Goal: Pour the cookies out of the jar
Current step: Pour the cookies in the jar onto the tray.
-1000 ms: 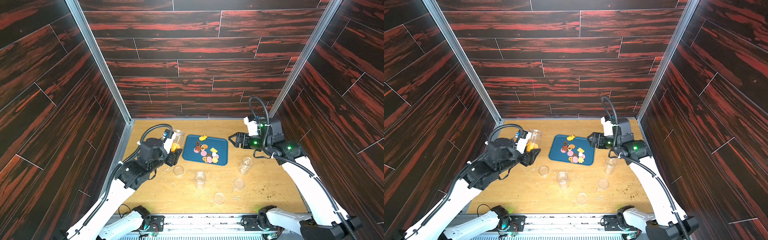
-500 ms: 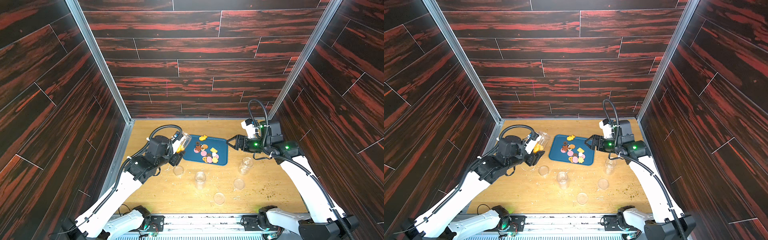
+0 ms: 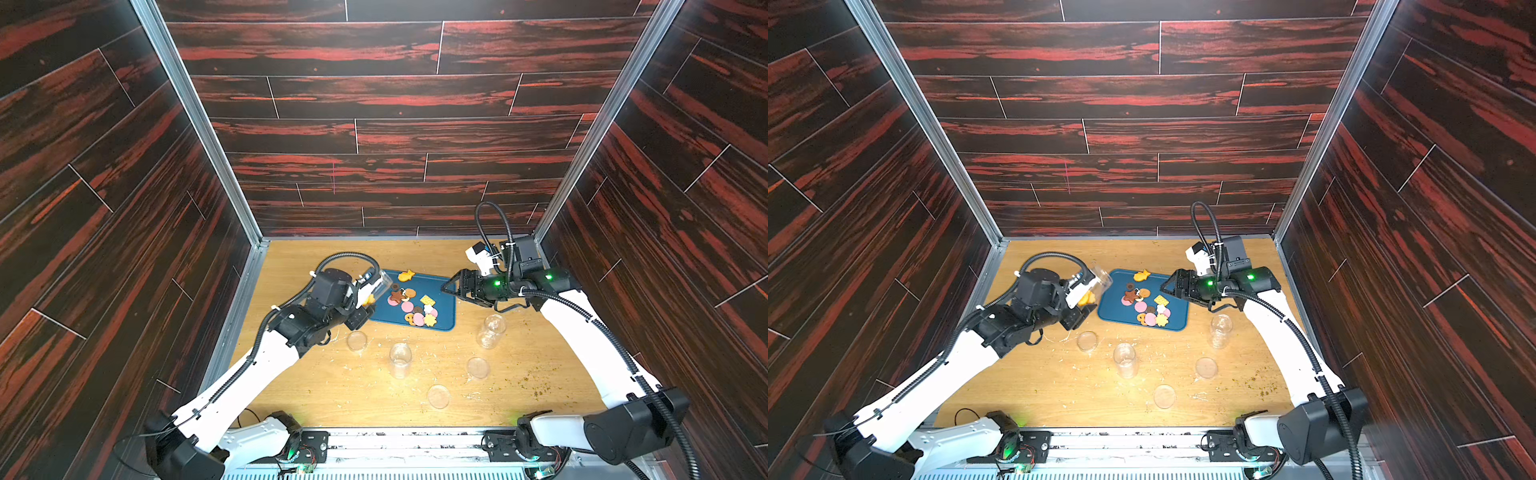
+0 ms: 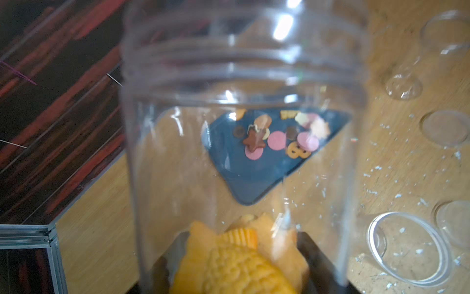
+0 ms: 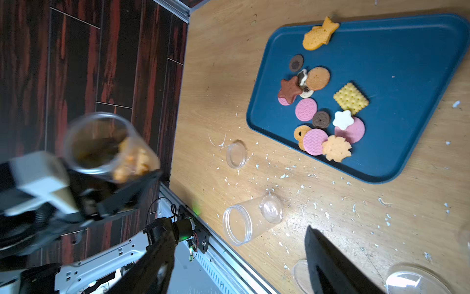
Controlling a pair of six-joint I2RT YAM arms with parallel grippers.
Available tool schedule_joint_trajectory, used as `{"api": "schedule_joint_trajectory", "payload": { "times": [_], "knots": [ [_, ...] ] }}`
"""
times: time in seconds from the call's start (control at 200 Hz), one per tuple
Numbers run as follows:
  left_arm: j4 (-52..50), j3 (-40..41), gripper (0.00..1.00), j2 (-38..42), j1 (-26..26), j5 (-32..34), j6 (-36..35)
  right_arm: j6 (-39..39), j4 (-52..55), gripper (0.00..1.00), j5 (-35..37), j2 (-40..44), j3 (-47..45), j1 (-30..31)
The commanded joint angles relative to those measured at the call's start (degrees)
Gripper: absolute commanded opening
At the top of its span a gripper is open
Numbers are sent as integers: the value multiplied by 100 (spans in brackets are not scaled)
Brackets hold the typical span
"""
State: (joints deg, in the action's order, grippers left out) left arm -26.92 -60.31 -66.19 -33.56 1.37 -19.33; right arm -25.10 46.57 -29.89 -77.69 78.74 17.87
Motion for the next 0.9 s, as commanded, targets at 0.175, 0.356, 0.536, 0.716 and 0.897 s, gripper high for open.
{"api": "schedule_joint_trajectory", "payload": {
  "times": [0.175,0.356,0.536,0.716,0.897],
  "knots": [
    [535,183,56,-361,-15,-38,-312,-19,-242,82,-1117,-47,37,47],
    [477,160,56,-465,-10,-150,-353,-79,-394,81,-1256,-56,19,269],
    [401,154,56,-525,-10,-104,-565,-140,-431,81,-1188,15,-161,314],
    [380,268,56,-712,-14,39,-786,-128,-248,81,-979,142,-58,314],
    [379,284,56,-944,-14,84,-660,-21,142,81,-523,152,197,311]
  ]
}}
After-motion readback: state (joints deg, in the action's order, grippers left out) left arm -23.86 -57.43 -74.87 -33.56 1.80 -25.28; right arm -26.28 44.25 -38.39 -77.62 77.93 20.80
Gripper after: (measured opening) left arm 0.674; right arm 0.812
